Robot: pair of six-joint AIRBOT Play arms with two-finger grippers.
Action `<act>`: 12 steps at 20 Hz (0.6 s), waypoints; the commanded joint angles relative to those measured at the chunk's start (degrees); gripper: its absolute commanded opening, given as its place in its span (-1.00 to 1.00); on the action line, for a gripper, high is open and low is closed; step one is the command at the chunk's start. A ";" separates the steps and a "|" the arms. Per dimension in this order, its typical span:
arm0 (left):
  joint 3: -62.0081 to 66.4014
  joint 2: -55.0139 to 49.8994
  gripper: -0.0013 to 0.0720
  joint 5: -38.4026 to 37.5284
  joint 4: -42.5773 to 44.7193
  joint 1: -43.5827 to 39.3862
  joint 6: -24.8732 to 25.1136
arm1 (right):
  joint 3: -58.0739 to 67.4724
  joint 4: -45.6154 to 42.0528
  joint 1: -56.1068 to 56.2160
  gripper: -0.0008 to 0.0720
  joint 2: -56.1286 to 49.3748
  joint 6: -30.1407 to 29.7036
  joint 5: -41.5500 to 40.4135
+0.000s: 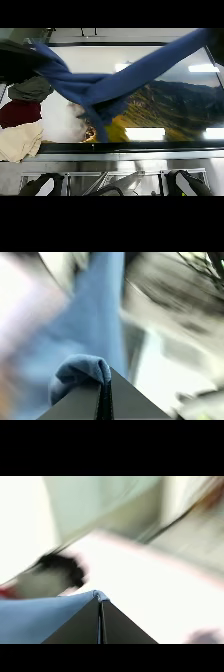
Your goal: Fold the shirts.
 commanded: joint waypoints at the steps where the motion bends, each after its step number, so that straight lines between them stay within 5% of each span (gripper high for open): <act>1: 11.30 10.47 -0.92 9.03 -1.97 13.40 -0.79 | 14.45 -4.85 -6.08 -0.92 2.62 0.42 -4.13; 4: 12.07 12.46 -0.92 7.98 -1.03 24.04 -2.71 | 15.72 -2.25 -9.99 -0.92 2.23 -1.20 -2.58; 7: 4.13 9.64 -0.92 9.75 -1.11 22.18 0.09 | 11.28 7.26 -15.47 -0.92 -0.74 -3.23 2.69; 9: -1.05 4.07 -0.92 8.55 0.92 13.57 2.69 | 2.51 13.60 -17.11 -0.92 -2.14 -5.88 5.35; 12: -7.45 -7.74 -0.92 14.10 17.27 -6.84 4.31 | -14.97 14.25 -15.13 -0.92 -2.47 -9.68 5.33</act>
